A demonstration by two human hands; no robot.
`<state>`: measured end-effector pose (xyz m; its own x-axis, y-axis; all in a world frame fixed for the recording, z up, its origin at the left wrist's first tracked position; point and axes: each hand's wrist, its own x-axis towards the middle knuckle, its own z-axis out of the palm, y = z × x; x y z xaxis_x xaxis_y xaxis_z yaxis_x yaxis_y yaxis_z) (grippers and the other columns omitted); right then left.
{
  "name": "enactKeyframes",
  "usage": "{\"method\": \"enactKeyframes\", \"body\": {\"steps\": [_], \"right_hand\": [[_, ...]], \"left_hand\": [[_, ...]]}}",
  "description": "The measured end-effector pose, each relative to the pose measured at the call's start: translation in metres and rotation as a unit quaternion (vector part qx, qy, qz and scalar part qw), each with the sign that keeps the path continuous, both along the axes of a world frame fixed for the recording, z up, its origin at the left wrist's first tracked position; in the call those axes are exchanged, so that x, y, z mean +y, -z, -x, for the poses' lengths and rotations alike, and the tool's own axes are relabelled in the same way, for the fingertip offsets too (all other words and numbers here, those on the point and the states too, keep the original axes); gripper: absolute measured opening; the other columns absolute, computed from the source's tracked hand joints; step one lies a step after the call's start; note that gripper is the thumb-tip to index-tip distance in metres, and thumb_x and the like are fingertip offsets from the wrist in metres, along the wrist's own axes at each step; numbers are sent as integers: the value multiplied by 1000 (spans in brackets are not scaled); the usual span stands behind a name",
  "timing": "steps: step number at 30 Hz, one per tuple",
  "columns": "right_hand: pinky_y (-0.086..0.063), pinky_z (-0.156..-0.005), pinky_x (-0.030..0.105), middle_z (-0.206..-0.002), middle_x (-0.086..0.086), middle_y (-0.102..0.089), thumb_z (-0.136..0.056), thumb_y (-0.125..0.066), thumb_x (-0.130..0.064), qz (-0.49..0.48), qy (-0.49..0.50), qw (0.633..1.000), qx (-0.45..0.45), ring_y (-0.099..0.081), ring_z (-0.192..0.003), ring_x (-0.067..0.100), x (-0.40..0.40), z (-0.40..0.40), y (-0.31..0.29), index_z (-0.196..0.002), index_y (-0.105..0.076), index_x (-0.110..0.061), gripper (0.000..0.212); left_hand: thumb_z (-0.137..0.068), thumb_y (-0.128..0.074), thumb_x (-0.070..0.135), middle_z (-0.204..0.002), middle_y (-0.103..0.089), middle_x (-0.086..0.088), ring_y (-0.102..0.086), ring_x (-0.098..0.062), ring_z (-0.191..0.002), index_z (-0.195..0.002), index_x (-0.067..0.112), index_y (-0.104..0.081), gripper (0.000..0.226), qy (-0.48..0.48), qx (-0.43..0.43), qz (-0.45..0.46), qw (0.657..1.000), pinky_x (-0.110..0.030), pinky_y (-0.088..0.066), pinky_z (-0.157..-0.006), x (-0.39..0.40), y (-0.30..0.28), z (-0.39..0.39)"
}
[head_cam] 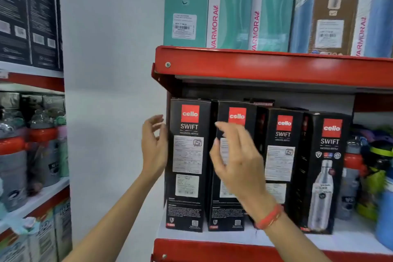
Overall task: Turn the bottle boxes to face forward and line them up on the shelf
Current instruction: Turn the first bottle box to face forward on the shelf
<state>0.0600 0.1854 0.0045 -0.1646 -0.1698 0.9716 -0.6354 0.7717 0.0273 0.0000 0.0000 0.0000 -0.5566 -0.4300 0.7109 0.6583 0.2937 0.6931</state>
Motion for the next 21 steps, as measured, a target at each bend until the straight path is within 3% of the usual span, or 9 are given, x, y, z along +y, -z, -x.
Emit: {"method": "enactKeyframes", "body": {"steps": [2,3,5,7,11,15,19,21], "right_hand": [[-57,-74,27,-120,5,-57,-93,-51,-28,13,26,995,-96,-61,-99,16,-23,2,15,-132,-50,-10,42],[-56,-74,26,-128,6,-51,-93,-49,-34,12,46,989,-141,-60,-101,17,-34,3,26,-138,-43,-11,51],[-56,-78,29,-144,10,-34,-91,-48,-43,20,87,970,-228,-56,-112,23,-56,0,47,-149,-22,-13,71],[-53,-90,34,-153,14,-17,-88,-51,-49,41,105,951,-289,-46,-123,28,-73,-1,60,-152,6,-14,92],[-43,-102,38,-153,25,-3,-81,-58,-60,51,130,931,-338,-36,-129,36,-98,-6,63,-144,30,-13,118],[-32,-109,36,-155,15,5,-76,-65,-59,44,60,931,-357,-27,-138,32,-91,-9,44,-139,38,-23,126],[-30,-106,27,-160,-2,6,-74,-74,-47,51,-55,911,-406,-26,-142,22,-73,-3,26,-138,36,-35,128],[-29,-102,21,-161,-1,-5,-75,-76,-37,57,-86,902,-420,-28,-141,18,-69,5,21,-143,28,-32,125]], "left_hand": [[-98,-40,36,-123,-61,-3,-58,-11,-103,-121,18,-51,31,83,-115,1,990,-34,-49,-95,-1,5,2],[-98,-33,45,-119,-66,-1,-61,-10,-99,-119,19,-54,39,131,-172,11,976,-34,-50,-92,-2,10,3],[-97,-18,53,-95,-75,15,-67,3,-82,-104,31,-63,50,225,-243,16,944,-22,-51,-76,-2,16,-1],[-94,-14,60,-91,-70,23,-65,7,-82,-103,43,-61,51,260,-273,38,926,-23,-45,-75,-5,20,-5],[-88,-28,66,-116,-61,13,-58,-6,-105,-133,31,-47,60,278,-258,56,923,-38,-47,-85,-22,24,-12],[-79,-51,59,-120,-60,-4,-64,-11,-104,-128,29,-46,57,275,-229,57,932,-39,-56,-80,-48,16,-26],[-80,-70,29,-118,-61,-3,-69,-20,-101,-131,31,-42,58,260,-183,95,943,-37,-59,-80,-67,12,-33],[-79,-74,12,-120,-63,2,-71,-20,-99,-128,35,-42,63,270,-162,101,944,-31,-59,-76,-67,16,-35]]}}
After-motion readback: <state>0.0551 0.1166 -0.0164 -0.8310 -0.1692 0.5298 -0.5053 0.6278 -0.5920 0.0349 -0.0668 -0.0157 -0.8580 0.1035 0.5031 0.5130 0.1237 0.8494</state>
